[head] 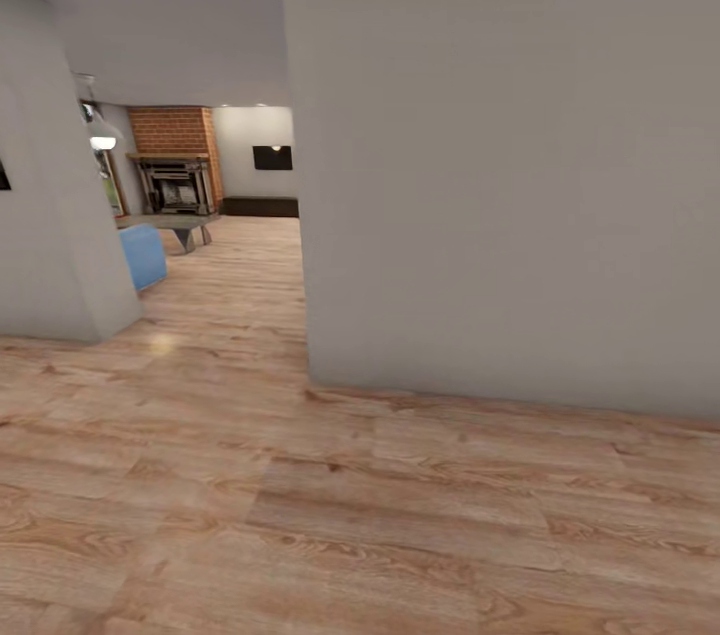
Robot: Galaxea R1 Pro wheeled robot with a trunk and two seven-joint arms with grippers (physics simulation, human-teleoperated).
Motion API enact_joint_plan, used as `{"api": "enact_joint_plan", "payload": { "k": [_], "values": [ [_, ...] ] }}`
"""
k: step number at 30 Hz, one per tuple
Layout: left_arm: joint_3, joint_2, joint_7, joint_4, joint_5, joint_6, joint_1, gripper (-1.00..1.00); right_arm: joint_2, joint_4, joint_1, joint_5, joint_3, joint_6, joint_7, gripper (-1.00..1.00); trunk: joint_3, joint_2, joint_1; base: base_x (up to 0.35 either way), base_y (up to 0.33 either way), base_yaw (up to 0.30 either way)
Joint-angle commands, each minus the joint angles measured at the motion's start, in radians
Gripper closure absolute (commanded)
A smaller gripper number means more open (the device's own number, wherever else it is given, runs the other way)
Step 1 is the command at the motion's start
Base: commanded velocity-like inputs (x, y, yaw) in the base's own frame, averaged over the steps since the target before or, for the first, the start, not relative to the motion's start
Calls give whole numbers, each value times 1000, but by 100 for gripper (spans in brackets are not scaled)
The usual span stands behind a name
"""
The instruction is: Move the two storage containers from the living room to the garage. In the garage, place one container on the floor and stack the other container on top of it (either order is fine).
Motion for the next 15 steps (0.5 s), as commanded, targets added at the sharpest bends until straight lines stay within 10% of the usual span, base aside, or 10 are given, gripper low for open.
{"api": "enact_joint_plan", "payload": {
  "k": [1,15],
  "values": [
    [5,0,1,0,8,4,-1,-100,1,3,-1,-9,8,-5,-1,-100,-1,-1,1,322,0,0],
    [5,0,1,0,8,4,-1,-100,1,3,-2,-8,8,-5,-1,-100,-6,-1,1,322,0,105]
  ]
}}
